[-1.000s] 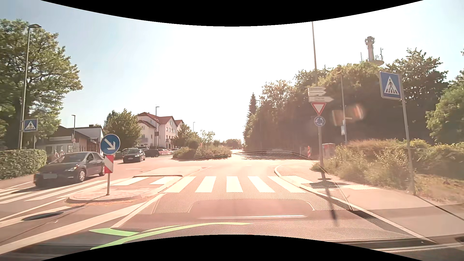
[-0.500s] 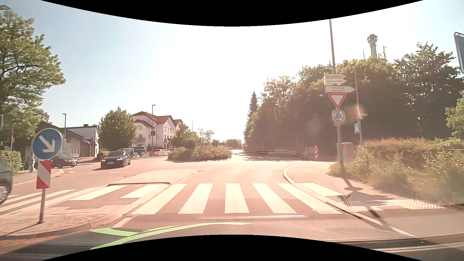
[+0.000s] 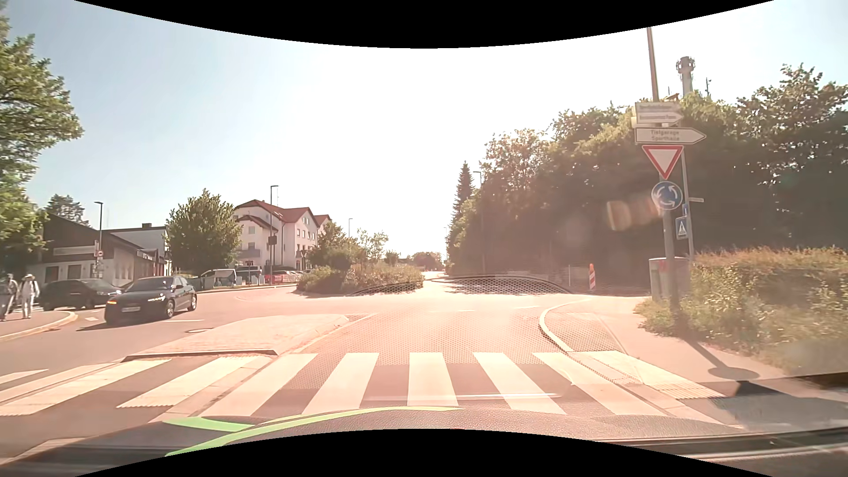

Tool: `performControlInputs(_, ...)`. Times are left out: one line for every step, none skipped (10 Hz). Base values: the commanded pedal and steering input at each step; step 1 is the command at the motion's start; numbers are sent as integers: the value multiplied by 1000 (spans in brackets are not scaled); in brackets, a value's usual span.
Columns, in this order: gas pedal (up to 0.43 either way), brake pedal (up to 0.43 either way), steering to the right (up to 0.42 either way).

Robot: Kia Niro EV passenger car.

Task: Follow the waypoints while adhering to traffic rules and regulations

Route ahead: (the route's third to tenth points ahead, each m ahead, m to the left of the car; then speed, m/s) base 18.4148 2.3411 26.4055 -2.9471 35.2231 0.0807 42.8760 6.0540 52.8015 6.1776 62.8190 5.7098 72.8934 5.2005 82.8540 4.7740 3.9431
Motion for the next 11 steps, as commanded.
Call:
performControlInputs(0, 79, 12)
performControlInputs(0, 85, 19)
performControlInputs(0, 91, 27)
performControlInputs(0, 91, 37)
performControlInputs(0, 91, 45)
performControlInputs(0, 91, 55)
performControlInputs(0, 91, 62)
performControlInputs(0, 91, 65)
performControlInputs(0, 85, 67)
performControlInputs(0, 91, 67)
performControlInputs(0, 85, 67)
